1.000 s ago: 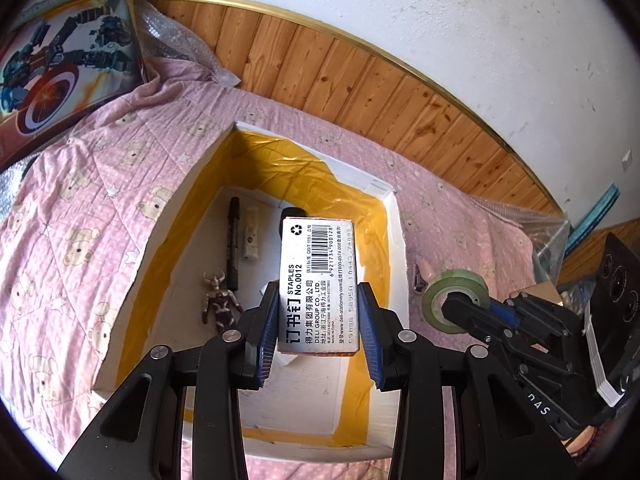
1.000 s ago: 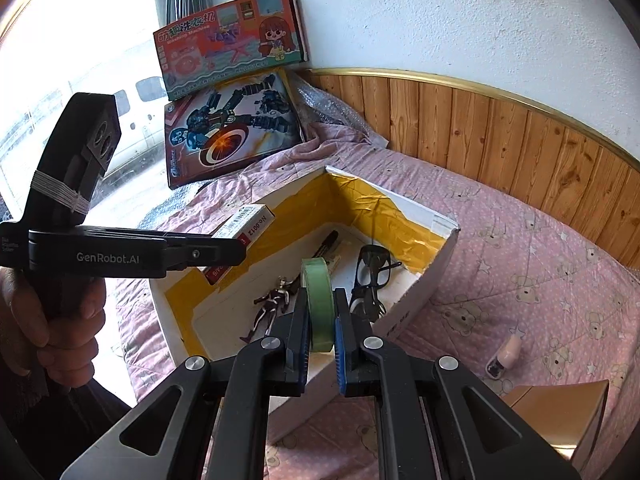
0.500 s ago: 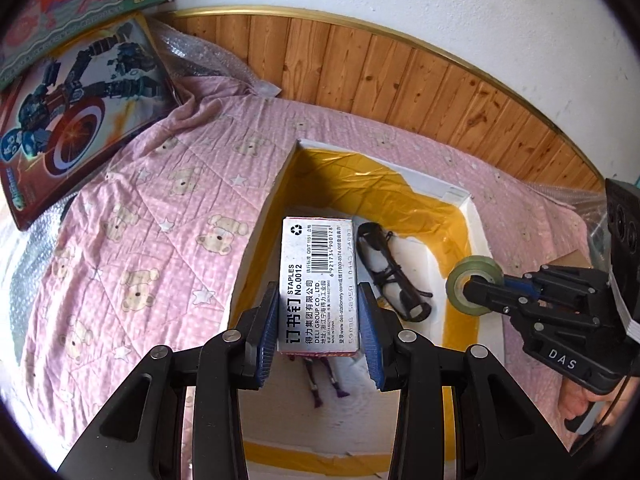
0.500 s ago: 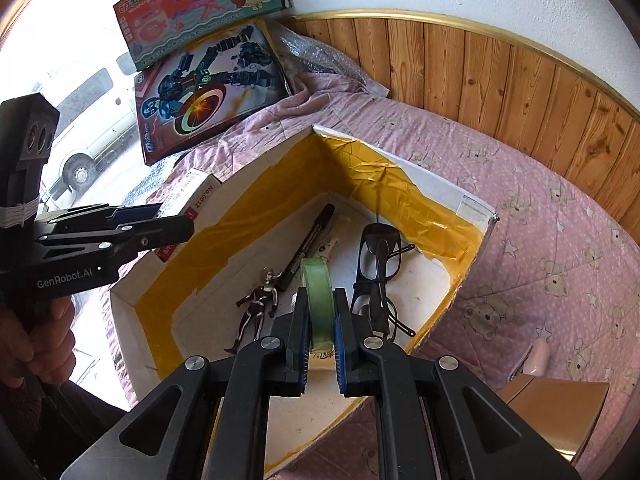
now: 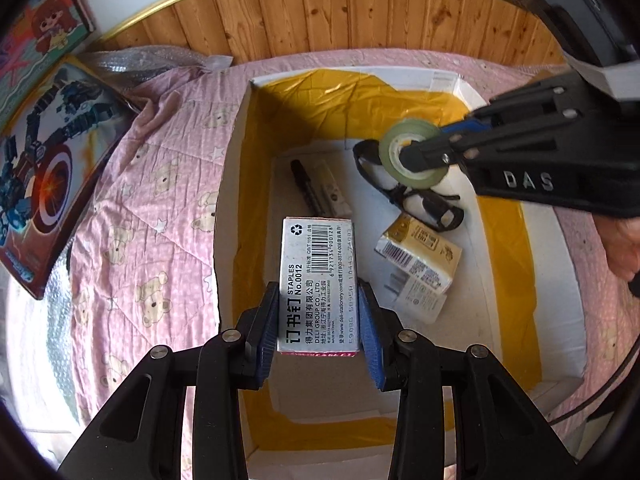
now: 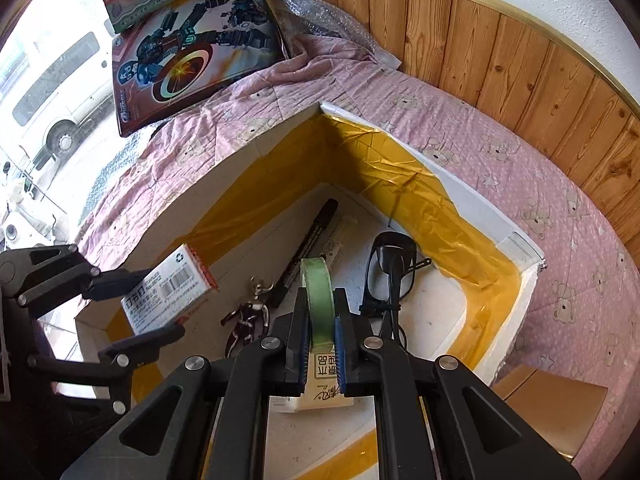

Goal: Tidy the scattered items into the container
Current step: 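Lower the staple box and tape roll into the box and open both grippers, then withdraw both grippers from the box toward the pink stapler and gold tin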

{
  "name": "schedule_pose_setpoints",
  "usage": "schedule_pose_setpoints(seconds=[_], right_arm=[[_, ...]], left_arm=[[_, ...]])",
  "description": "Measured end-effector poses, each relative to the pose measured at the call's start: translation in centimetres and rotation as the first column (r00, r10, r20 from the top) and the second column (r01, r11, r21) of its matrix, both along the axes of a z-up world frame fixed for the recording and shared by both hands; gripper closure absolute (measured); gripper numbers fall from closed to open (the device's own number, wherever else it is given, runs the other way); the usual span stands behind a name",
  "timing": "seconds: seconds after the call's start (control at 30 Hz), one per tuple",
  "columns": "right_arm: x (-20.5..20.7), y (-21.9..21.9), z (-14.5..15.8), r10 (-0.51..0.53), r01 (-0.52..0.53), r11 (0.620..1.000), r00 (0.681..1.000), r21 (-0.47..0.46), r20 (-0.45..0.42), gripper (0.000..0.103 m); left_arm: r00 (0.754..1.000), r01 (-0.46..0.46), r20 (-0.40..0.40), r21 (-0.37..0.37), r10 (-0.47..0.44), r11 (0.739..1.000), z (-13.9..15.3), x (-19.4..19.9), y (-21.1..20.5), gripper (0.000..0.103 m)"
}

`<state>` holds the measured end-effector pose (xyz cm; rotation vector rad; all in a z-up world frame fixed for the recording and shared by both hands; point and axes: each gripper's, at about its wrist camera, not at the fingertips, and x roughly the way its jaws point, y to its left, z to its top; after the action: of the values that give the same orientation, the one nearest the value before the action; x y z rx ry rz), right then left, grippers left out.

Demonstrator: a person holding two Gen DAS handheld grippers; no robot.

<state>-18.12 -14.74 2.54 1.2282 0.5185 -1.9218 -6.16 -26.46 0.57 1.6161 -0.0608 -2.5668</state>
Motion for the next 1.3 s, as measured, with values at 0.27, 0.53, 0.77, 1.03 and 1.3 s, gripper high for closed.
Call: schedule_pose_setpoints(seconds=[0.27, 0.53, 0.77, 1.03, 1.3], right_arm=[[-2.0, -1.9, -2.1, -0.042, 0.039, 0.996, 0.999, 0.078, 0.033, 0.094], [-2.7, -2.3, -2.1, -0.075, 0.072, 0.995, 0.996, 0.071, 0.044, 0.089], [-2.7, -1.6, -1.9, -0.096, 0.094, 0.994, 0.994, 0.051, 0.048, 0.088], [-0.5, -0.7, -0.7, -0.097, 0.097, 0.995, 0.995, -0.001, 0.021, 0.088], [2.1, 2.5, 0.2, -0.123, 0.122, 0.992, 0.991, -0.035, -0.044, 0.088]], left_arm=[[0.996, -0.007, 0.091, -0.037, 0.010, 0.999, -1.6, 0.5, -0.8, 0.063], [0.996, -0.005, 0.084, -0.052, 0.009, 0.999, -0.7, 0.3, -0.7, 0.057], [0.998, -0.071, -0.001, -0.032, 0.071, 0.997, 2.0, -0.3, -1.4, 0.056], [0.991, -0.111, -0.072, 0.022, 0.112, 0.994, 4.4, -0.5, -1.4, 0.056], [0.991, -0.085, -0.100, 0.058, 0.090, 0.995, 5.3, -0.3, -0.1, 0.056]])
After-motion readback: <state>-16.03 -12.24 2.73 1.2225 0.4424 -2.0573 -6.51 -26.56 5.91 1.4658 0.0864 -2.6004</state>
